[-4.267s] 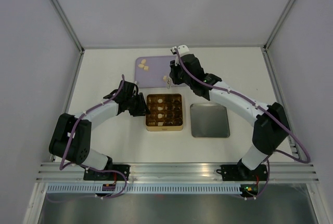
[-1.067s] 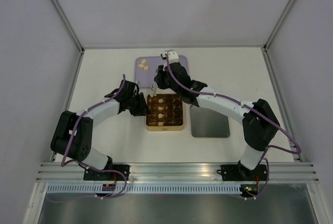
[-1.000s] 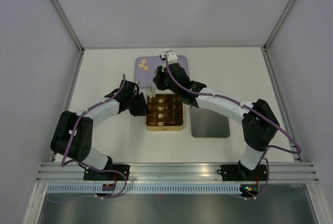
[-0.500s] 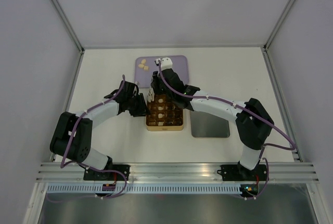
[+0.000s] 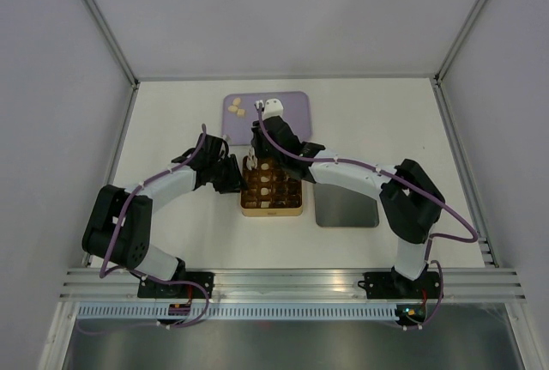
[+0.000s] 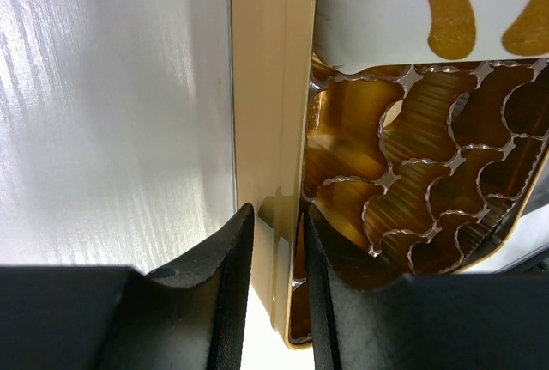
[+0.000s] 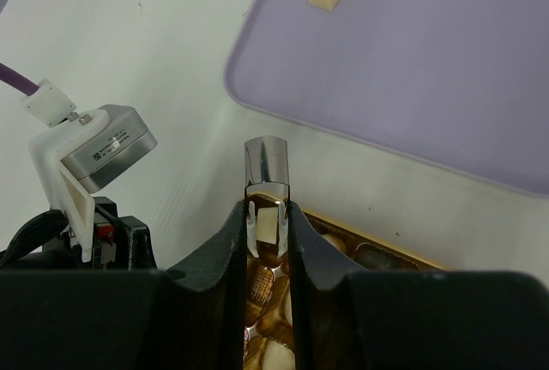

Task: Pack the chocolate
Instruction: Place the fake chocolate in the packing box.

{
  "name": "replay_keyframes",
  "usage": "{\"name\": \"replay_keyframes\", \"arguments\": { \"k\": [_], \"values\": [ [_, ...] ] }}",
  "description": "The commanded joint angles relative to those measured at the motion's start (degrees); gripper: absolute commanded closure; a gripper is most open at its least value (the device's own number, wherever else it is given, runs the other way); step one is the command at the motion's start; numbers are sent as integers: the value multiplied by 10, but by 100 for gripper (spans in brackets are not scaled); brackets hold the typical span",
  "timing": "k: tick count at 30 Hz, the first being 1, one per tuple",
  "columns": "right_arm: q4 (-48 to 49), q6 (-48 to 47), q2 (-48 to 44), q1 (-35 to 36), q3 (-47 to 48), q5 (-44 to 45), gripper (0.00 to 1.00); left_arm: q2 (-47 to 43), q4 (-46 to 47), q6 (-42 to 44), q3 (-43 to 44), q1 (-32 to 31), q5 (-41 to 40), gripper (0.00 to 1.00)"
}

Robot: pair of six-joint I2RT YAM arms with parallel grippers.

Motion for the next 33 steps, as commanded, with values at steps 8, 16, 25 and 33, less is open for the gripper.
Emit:
{"name": "replay_keyframes", "arguments": {
  "k": [8,16,25,33],
  "values": [
    [15,3,4,5,4,0,91,-21,14,-18,-4,-4,9,65],
    [0,0,-12,4,7,10,72,-23,13,-18,-6,-4,7,65],
    [-18,-7,-26,5,21,-2,66,-25,12,-17,-6,-4,5,65],
    [-18,-19,-58,5,28,8,68,-28,12,-17,-6,-4,5,65]
  ]
}}
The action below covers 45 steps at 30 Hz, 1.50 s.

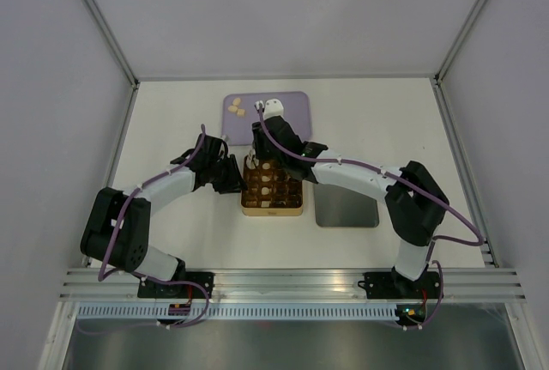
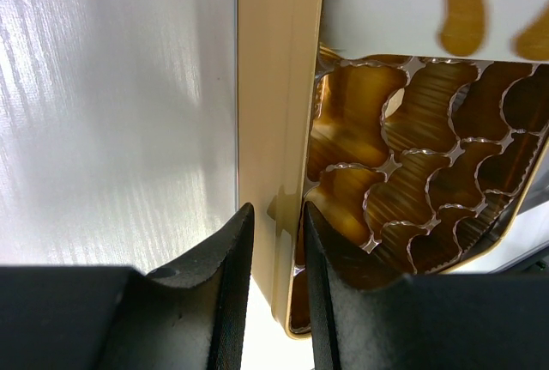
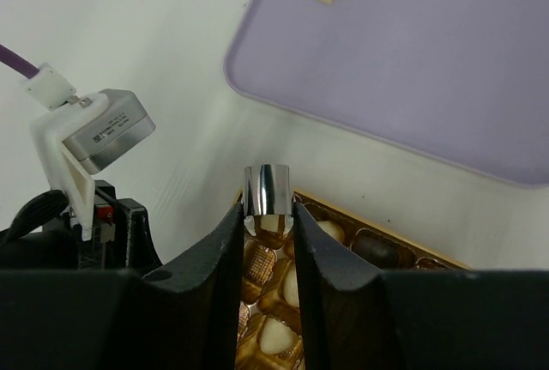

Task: Pack the chocolate
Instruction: Place the fake chocolate in the packing box.

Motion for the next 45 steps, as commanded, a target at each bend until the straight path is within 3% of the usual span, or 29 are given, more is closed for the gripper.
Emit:
{"name": "replay_keyframes", "arguments": {
  "k": [1,8,15,30,45],
  "values": [
    [15,-14,-51,3,29,14,68,-17,12,-17,-1,-4,5,65],
    [-4,-27,-64,2,34,25,69,-16,11,-18,1,-3,6,65],
    [-10,-25,-69,3,30,-13,80,-20,11,-19,1,-4,5,65],
    [-12,-50,1,2,23,-31,87,-24,10,-19,-1,-4,5,65],
    [-40,-109,11,19,54,105,87,-32,9,-21,-1,-3,3,65]
  ]
}}
